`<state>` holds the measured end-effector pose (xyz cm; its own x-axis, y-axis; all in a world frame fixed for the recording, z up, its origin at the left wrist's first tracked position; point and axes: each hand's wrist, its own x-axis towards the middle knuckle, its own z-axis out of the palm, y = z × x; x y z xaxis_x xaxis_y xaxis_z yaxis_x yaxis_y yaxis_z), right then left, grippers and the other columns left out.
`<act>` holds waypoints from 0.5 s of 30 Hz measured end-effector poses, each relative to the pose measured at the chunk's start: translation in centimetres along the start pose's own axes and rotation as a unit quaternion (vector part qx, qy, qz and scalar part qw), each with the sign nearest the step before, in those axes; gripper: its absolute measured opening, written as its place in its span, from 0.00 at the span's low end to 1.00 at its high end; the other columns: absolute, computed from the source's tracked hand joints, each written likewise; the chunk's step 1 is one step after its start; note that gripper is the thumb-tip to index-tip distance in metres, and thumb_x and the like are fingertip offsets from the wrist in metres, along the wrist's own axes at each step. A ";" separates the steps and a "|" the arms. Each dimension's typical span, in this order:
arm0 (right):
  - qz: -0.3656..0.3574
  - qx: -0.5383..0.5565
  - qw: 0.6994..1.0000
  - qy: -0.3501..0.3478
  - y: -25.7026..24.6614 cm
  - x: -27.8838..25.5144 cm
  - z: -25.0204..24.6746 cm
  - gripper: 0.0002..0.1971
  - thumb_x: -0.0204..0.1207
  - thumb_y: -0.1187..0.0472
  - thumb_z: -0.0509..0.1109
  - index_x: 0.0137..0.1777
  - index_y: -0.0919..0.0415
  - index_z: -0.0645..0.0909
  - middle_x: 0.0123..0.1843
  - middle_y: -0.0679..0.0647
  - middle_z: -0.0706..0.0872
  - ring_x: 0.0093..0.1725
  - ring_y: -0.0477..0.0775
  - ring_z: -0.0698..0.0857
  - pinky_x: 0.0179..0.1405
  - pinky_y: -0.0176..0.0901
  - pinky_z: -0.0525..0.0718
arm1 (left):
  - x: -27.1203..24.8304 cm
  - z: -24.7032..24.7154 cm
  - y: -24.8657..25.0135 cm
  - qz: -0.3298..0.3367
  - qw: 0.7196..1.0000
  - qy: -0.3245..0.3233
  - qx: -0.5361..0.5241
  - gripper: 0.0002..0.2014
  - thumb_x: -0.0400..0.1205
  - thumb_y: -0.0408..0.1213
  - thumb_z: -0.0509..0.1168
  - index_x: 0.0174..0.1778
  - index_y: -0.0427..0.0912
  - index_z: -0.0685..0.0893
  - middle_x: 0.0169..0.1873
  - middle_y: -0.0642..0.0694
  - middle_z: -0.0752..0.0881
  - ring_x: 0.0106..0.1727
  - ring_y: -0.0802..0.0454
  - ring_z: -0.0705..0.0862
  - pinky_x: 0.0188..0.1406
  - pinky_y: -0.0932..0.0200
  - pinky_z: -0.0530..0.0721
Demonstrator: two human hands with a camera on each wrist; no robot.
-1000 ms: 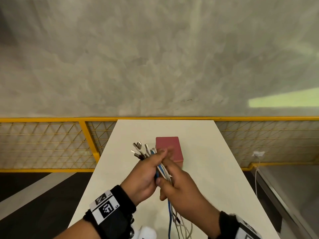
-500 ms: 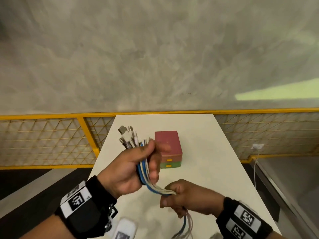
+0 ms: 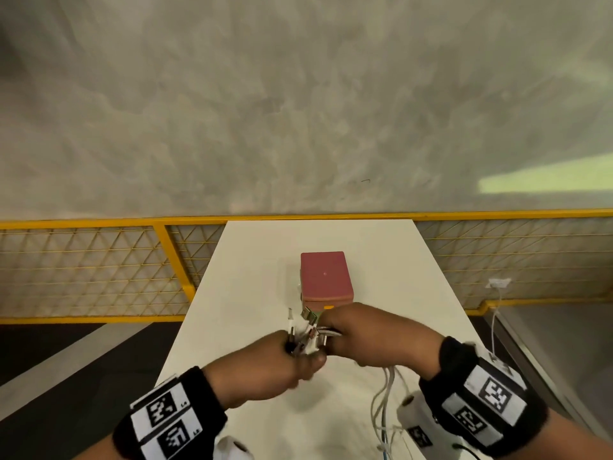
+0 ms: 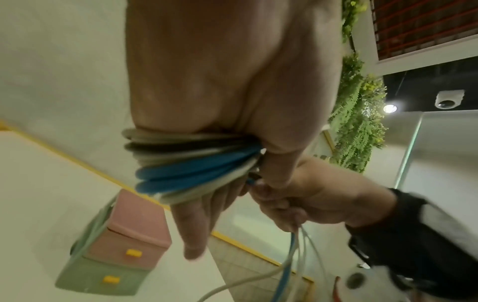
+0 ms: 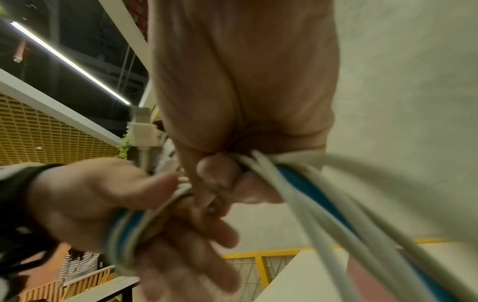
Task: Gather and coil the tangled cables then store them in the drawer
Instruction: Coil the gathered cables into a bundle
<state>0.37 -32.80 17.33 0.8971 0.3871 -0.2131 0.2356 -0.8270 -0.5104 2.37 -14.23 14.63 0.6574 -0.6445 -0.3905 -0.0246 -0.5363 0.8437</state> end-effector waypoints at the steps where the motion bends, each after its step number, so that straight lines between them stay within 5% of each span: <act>1: 0.005 0.010 1.000 0.024 -0.2 -0.1 0.2 0.08 0.81 0.57 0.63 0.46 0.62 0.78 0.42 0.51 0.82 0.30 0.41 0.75 0.31 0.35 0.74 | 0.2 -0.2 -0.1 0.020 0.999 0.023 0.029 0.17 0.80 0.54 0.63 0.51 0.43 0.83 0.39 0.47 0.80 0.40 0.52 0.76 0.42 0.54 0.75; 4: 0.016 0.080 0.991 0.102 -1.2 -0.6 1.0 0.10 0.81 0.61 0.58 0.56 0.60 0.79 0.48 0.53 0.86 0.34 0.44 0.78 0.37 0.46 0.84 | 0.5 -0.2 0.1 0.050 0.996 0.052 -0.058 0.12 0.84 0.55 0.60 0.53 0.57 0.85 0.43 0.53 0.83 0.44 0.55 0.76 0.49 0.57 0.73; 7: -0.004 0.160 0.975 0.154 -2.3 -1.1 1.7 0.13 0.82 0.62 0.57 0.63 0.53 0.76 0.48 0.44 0.85 0.35 0.34 0.80 0.32 0.26 0.74 | 0.8 0.3 1.2 0.088 0.961 0.069 -0.255 0.21 0.81 0.59 0.58 0.62 0.55 0.85 0.59 0.55 0.89 0.62 0.57 0.85 0.65 0.58 0.77; 10: -0.019 0.184 0.958 0.219 -3.1 -1.1 2.2 0.15 0.82 0.64 0.56 0.64 0.49 0.74 0.47 0.38 0.84 0.43 0.31 0.83 0.38 0.26 0.79 | 1.3 1.3 2.6 0.117 0.932 0.126 -0.320 0.24 0.72 0.66 0.63 0.51 0.54 0.91 0.53 0.45 0.91 0.56 0.46 0.83 0.58 0.49 0.74; 13: -0.040 0.179 0.947 0.265 -3.7 -1.0 3.0 0.21 0.80 0.64 0.57 0.71 0.47 0.71 0.62 0.44 0.84 0.60 0.39 0.83 0.59 0.40 0.82 | 2.2 1.6 3.7 0.115 0.881 0.174 -0.424 0.22 0.72 0.54 0.69 0.54 0.42 0.90 0.52 0.39 0.93 0.56 0.48 0.90 0.51 0.57 0.86; 15: -0.053 0.160 0.946 0.278 -3.8 -1.3 3.7 0.26 0.79 0.65 0.60 0.76 0.46 0.67 0.68 0.44 0.81 0.66 0.41 0.80 0.63 0.39 0.80 | 2.6 1.0 4.4 0.103 0.836 0.167 -0.512 0.21 0.77 0.43 0.70 0.61 0.33 0.86 0.57 0.36 0.91 0.60 0.46 0.90 0.50 0.56 0.90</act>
<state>-3.10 -28.64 16.49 0.9536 0.1140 0.2787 0.2902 -0.5951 -0.7494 3.23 -18.83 16.92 0.8966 -0.3855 -0.2181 0.3824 0.4251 0.8204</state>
